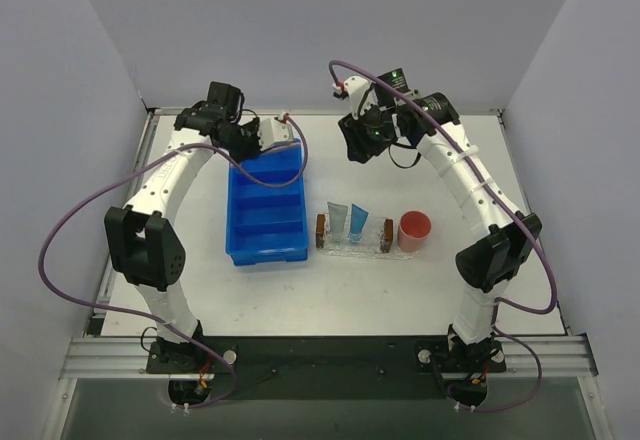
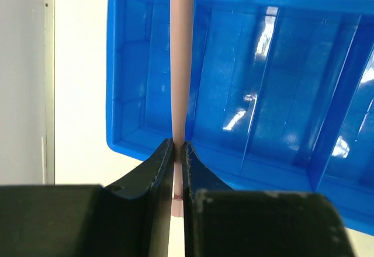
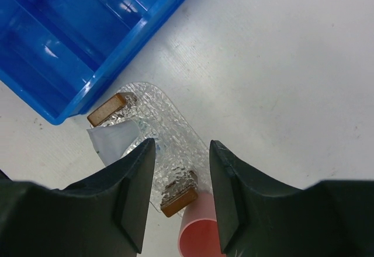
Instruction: Prepare toiletry sets of a toothbrush and toothpaste on the tray
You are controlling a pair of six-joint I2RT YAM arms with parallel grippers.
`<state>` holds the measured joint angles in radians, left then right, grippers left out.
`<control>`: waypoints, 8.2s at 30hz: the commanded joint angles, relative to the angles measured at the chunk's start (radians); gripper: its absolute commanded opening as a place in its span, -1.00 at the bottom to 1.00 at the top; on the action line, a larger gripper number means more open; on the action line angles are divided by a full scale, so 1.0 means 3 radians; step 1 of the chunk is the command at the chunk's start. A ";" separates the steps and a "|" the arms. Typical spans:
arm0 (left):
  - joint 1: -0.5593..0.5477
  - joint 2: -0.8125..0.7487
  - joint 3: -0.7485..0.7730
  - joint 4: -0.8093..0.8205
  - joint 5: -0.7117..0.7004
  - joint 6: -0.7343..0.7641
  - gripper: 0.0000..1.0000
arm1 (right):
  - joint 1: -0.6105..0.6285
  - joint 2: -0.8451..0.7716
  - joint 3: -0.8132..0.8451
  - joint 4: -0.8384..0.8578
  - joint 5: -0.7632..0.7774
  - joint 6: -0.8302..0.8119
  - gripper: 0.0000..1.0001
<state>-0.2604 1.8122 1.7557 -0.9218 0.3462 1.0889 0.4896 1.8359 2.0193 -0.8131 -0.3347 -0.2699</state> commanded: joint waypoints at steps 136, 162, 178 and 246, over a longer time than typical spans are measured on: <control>0.0111 -0.0043 0.0181 0.4443 0.1157 -0.8293 0.15 | 0.0101 -0.0029 0.0387 0.3784 0.0359 0.1795 -1.00; 0.0106 -0.0058 0.0243 0.3722 0.0978 -0.8733 0.52 | 0.0408 -0.0387 -0.0487 0.4617 0.0303 0.0946 -1.00; 0.0132 -0.0017 0.0309 0.3569 0.0953 -0.8866 0.18 | 0.0618 -0.0587 -0.1091 0.5149 0.0303 0.0501 -1.00; -0.0067 0.0008 0.1224 0.2455 0.0769 -0.5880 -1.00 | 0.0608 -0.1119 -0.1664 0.3943 0.0364 -0.0011 0.07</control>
<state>-0.2443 1.8164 2.0354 -0.0795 0.6258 -0.8810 0.6853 1.5146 1.4673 0.4114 -0.1860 -0.2893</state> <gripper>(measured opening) 0.255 0.526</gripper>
